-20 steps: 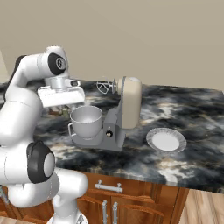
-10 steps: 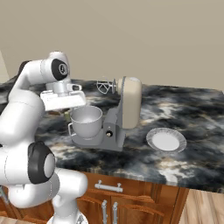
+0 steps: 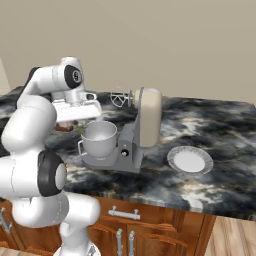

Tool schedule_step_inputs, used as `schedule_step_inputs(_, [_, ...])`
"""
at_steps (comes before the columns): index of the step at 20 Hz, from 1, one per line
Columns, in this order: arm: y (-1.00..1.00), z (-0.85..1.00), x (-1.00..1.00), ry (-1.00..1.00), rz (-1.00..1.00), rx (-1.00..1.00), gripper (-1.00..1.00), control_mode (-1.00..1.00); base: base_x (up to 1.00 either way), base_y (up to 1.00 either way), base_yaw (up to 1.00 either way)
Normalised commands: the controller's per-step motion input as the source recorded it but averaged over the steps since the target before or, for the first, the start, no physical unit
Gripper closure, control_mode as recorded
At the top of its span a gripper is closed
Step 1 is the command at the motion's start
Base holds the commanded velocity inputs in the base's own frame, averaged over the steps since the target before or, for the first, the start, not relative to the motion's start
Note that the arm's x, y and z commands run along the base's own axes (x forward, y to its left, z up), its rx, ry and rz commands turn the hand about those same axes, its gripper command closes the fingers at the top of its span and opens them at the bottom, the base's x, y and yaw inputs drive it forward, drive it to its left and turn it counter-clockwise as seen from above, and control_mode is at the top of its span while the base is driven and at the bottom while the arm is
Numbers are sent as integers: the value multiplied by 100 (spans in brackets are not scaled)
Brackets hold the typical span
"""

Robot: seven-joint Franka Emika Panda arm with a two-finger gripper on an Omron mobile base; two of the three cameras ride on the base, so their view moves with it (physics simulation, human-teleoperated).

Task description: Add butter and sugar cubes to the stand mixer bowl and then turn on the stand mixer to begin making frosting.

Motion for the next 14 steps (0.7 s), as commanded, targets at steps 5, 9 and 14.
schedule_step_inputs(5, [0,-2,37,0,-1,0,100,-100,0,0,0])
schedule_step_inputs(9, [0,-20,21,0,0,0,100,-100,0,0,0])
schedule_step_inputs(14, [0,-39,12,0,-1,0,100,-100,0,0,0])
